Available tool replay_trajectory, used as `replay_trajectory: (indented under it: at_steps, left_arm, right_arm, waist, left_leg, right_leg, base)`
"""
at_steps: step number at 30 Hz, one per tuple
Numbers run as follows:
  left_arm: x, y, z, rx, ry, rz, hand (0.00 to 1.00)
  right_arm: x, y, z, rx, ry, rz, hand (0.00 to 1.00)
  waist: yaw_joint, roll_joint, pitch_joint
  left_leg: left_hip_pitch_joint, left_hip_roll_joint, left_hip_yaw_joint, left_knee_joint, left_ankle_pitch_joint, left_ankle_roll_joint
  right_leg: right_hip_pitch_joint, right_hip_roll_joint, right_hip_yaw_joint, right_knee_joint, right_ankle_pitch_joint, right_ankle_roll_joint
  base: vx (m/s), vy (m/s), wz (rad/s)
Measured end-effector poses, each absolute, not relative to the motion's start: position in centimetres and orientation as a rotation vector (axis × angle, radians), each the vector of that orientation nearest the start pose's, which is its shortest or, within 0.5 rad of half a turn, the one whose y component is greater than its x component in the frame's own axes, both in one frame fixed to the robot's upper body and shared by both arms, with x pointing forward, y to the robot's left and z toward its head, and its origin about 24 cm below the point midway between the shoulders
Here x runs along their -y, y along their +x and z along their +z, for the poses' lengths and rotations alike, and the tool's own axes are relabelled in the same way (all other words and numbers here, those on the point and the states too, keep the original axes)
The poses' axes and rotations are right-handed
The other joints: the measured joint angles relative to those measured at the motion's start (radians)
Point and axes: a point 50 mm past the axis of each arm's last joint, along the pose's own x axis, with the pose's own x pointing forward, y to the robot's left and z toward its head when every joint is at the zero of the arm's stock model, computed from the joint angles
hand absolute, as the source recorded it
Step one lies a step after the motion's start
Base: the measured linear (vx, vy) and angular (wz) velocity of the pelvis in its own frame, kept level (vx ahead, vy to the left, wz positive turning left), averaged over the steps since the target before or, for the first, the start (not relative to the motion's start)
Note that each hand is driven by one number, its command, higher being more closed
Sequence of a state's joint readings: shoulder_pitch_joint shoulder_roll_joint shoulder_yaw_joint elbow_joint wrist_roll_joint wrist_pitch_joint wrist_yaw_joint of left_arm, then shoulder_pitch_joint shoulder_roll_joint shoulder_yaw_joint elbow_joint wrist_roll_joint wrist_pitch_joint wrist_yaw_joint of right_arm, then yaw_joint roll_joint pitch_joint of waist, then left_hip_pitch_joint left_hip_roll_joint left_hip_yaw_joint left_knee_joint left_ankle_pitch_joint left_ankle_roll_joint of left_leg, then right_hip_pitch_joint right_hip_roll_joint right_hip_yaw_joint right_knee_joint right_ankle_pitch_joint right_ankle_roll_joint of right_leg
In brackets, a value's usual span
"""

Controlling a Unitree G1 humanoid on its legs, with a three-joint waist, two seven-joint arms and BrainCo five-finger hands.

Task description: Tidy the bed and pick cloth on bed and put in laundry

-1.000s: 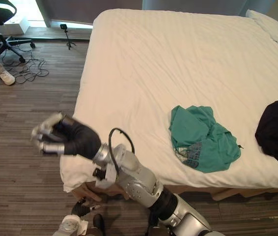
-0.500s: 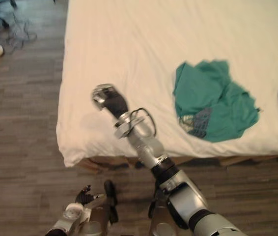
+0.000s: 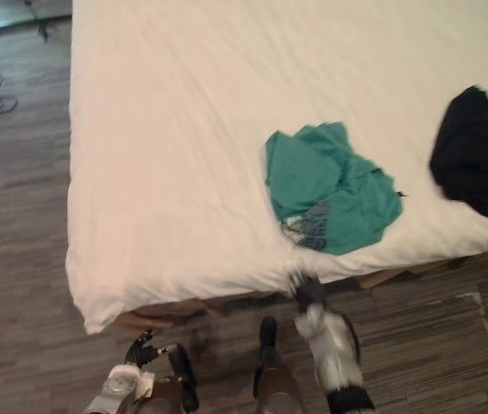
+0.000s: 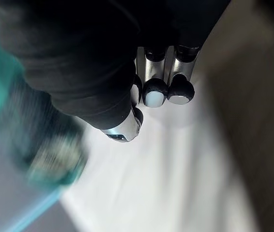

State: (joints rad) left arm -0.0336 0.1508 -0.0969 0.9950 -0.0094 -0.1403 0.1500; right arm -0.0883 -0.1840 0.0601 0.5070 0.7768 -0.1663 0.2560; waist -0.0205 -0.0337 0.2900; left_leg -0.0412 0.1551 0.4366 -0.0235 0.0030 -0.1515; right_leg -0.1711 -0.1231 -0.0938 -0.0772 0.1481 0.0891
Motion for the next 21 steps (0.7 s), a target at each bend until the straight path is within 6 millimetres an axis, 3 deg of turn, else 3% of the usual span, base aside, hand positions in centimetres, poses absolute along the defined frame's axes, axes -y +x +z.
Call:
replay_trajectory:
  at_steps: [1, 2, 3, 5, 6, 8, 9, 11, 12, 13, 14, 15, 16, 17, 18, 19, 20, 21]
  left_arm:
    - [-19.7, 15.8, -13.5, -0.823, 0.252, 0.108, 0.0]
    - [-19.6, 15.6, -13.6, -0.833, 0.259, 0.101, 0.0]
    - [-19.6, 15.4, -13.7, -0.841, 0.257, 0.101, 0.0]
    - [-20.1, 13.5, -14.4, -0.897, 0.233, 0.145, 0.0]
    - [-20.2, 13.1, -14.5, -0.911, 0.224, 0.159, 0.0]
    - [-20.8, 11.6, -15.0, -0.964, 0.198, 0.212, 0.0]
    - [-21.4, 11.0, -15.1, -0.984, 0.188, 0.25, 0.0]
    - [-22.0, 10.0, -15.4, -1.025, 0.163, 0.309, 0.0]
    - [-22.0, 9.6, -15.5, -1.051, 0.151, 0.34, 0.0]
    - [-21.7, 9.1, -15.9, -1.093, 0.129, 0.366, 0.0]
    - [-21.5, 8.9, -16.0, -1.109, 0.132, 0.366, 0.0]
    - [-21.1, 9.2, -16.0, -1.1, 0.16, 0.328, 0.0]
    - [-21.4, 9.5, -15.8, -1.086, 0.173, 0.324, 0.0]
    - [-21.7, 9.8, -15.7, -1.086, 0.177, 0.333, 0.0]
    - [-21.7, 9.7, -15.8, -1.103, 0.181, 0.342, 0.0]
    - [-21.7, 9.5, -15.9, -1.124, 0.194, 0.343, 0.0]
    - [-21.6, 9.5, -15.9, -1.129, 0.224, 0.341, 0.0]
    - [-21.7, 9.5, -15.8, -1.129, 0.238, 0.337, 0.0]
  right_arm:
    - [19.8, 22.1, -6.0, -0.306, 0.56, -0.044, 1.0]
    - [21.2, 18.3, -9.1, -0.457, 0.547, -0.171, 0.0]
    - [21.9, 16.3, -10.3, -0.528, 0.541, -0.232, 0.0]
    - [23.7, 7.9, -13.7, -0.773, 0.502, -0.427, 0.0]
    - [24.0, 6.6, -14.0, -0.807, 0.491, -0.453, 0.0]
    - [24.4, 1.3, -14.9, -0.96, 0.437, -0.529, 0.0]
    - [24.2, -0.5, -15.3, -1.033, 0.411, -0.54, 0.0]
    - [24.4, -1.7, -15.5, -1.086, 0.365, -0.539, 0.0]
    - [25.1, -2.1, -15.3, -1.107, 0.314, -0.538, 0.0]
    - [25.8, -1.6, -15.1, -1.086, 0.278, -0.537, 0.0]
    - [26.2, -1.1, -14.9, -1.057, 0.264, -0.539, 0.0]
    - [25.8, 0.8, -14.8, -0.993, 0.274, -0.524, 0.0]
    - [24.9, 2.1, -14.9, -0.952, 0.302, -0.51, 0.0]
    - [23.7, 3.6, -14.9, -0.901, 0.334, -0.489, 0.0]
    - [22.9, 4.8, -14.8, -0.859, 0.348, -0.467, 0.0]
    - [21.9, 6.5, -14.7, -0.824, 0.348, -0.419, 0.0]
    - [21.4, 7.3, -14.5, -0.794, 0.346, -0.4, 0.0]
    - [21.2, 7.6, -14.4, -0.779, 0.345, -0.404, 0.0]
  waist:
    - [-0.005, -0.01, -0.021]
    - [-0.012, -0.015, -0.034]
    - [-0.017, -0.016, -0.042]
    - [-0.041, -0.019, -0.088]
    - [-0.045, -0.019, -0.095]
    - [-0.053, -0.022, -0.139]
    - [-0.05, -0.039, -0.155]
    - [-0.044, -0.044, -0.168]
    - [-0.044, -0.039, -0.176]
    - [-0.041, -0.002, -0.198]
    - [-0.042, 0.011, -0.205]
    - [-0.046, 0.014, -0.207]
    - [-0.042, 0.001, -0.203]
    - [-0.029, -0.015, -0.197]
    - [-0.025, 0.003, -0.188]
    - [-0.025, 0.015, -0.185]
    - [-0.025, 0.02, -0.187]
    - [-0.023, 0.017, -0.187]
  left_leg:
    - [0.018, 0.0, 0.019, 0.0, -0.009, -0.003]
    - [0.037, 0.001, 0.035, 0.0, -0.019, -0.007]
    - [0.046, 0.002, 0.044, -0.001, -0.024, -0.008]
    - [0.1, 0.007, 0.114, -0.01, -0.042, -0.022]
    - [0.115, 0.01, 0.133, -0.01, -0.047, -0.026]
    - [0.155, 0.026, 0.174, 0.035, -0.09, -0.033]
    - [0.156, 0.047, 0.128, 0.118, -0.125, -0.012]
    - [0.118, 0.077, 0.011, 0.278, -0.198, 0.028]
    - [0.104, 0.086, -0.1, 0.361, -0.261, 0.027]
    - [0.112, 0.1, -0.18, 0.389, -0.332, -0.004]
    - [0.118, 0.101, -0.188, 0.383, -0.366, -0.016]
    - [0.129, 0.095, -0.131, 0.362, -0.428, -0.032]
    - [0.132, 0.087, -0.086, 0.361, -0.441, -0.033]
    - [0.151, 0.083, -0.017, 0.359, -0.439, -0.024]
    - [0.171, 0.099, 0.035, 0.346, -0.426, -0.013]
    - [0.198, 0.12, 0.093, 0.333, -0.414, -0.014]
    - [0.228, 0.127, 0.14, 0.304, -0.396, -0.018]
    - [0.248, 0.118, 0.157, 0.286, -0.384, -0.019]
  right_leg:
    - [0.007, 0.002, 0.016, 0.0, -0.003, 0.003]
    - [0.017, 0.004, 0.028, 0.0, -0.009, 0.004]
    - [0.021, 0.006, 0.036, 0.0, -0.011, 0.004]
    - [0.029, 0.024, 0.091, 0.001, -0.018, 0.003]
    - [0.034, 0.03, 0.108, 0.002, -0.02, 0.0]
    - [0.036, 0.059, 0.185, 0.01, -0.032, -0.009]
    - [0.033, 0.078, 0.241, 0.023, -0.033, -0.011]
    - [0.033, 0.103, 0.32, 0.041, -0.033, -0.012]
    - [0.031, 0.125, 0.374, 0.04, -0.029, -0.01]
    - [0.016, 0.165, 0.439, 0.023, -0.007, -0.013]
    - [0.0, 0.181, 0.468, 0.015, 0.008, -0.01]
    - [-0.042, 0.204, 0.508, 0.01, 0.04, -0.004]
    - [-0.058, 0.195, 0.504, 0.003, 0.047, -0.012]
    - [-0.073, 0.173, 0.408, -0.002, -0.008, -0.085]
    - [-0.084, 0.166, 0.313, 0.011, -0.06, -0.102]
    - [-0.116, 0.161, 0.148, 0.124, -0.058, -0.075]
    - [-0.136, 0.141, -0.017, 0.347, -0.104, -0.102]
    - [-0.129, 0.117, -0.075, 0.475, -0.159, -0.097]
  base:
    - [0.09, 0.014, -0.44]
    - [0.07, 0.01, -0.39]
    - [0.08, 0.013, -0.45]
    - [0.1, 0.013, -0.78]
    - [0.11, 0.012, -1.01]
    - [0.09, -0.009, -1.13]
    - [0.08, -0.06, -1.27]
    - [0.04, -0.064, -1.39]
    - [-0.06, 0.1, -1.93]
    - [-0.1, 0.159, -1.84]
    - [-0.21, 0.256, -1.85]
    - [-0.21, 0.17, -1.34]
    - [-0.29, 0.169, -1.59]
    - [-0.21, 0.081, -1.4]
    - [-0.2, 0.068, -1.58]
    - [-0.06, 0.026, -1.44]
    - [-0.01, -0.014, -1.15]
    - [0.05, -0.054, -1.03]
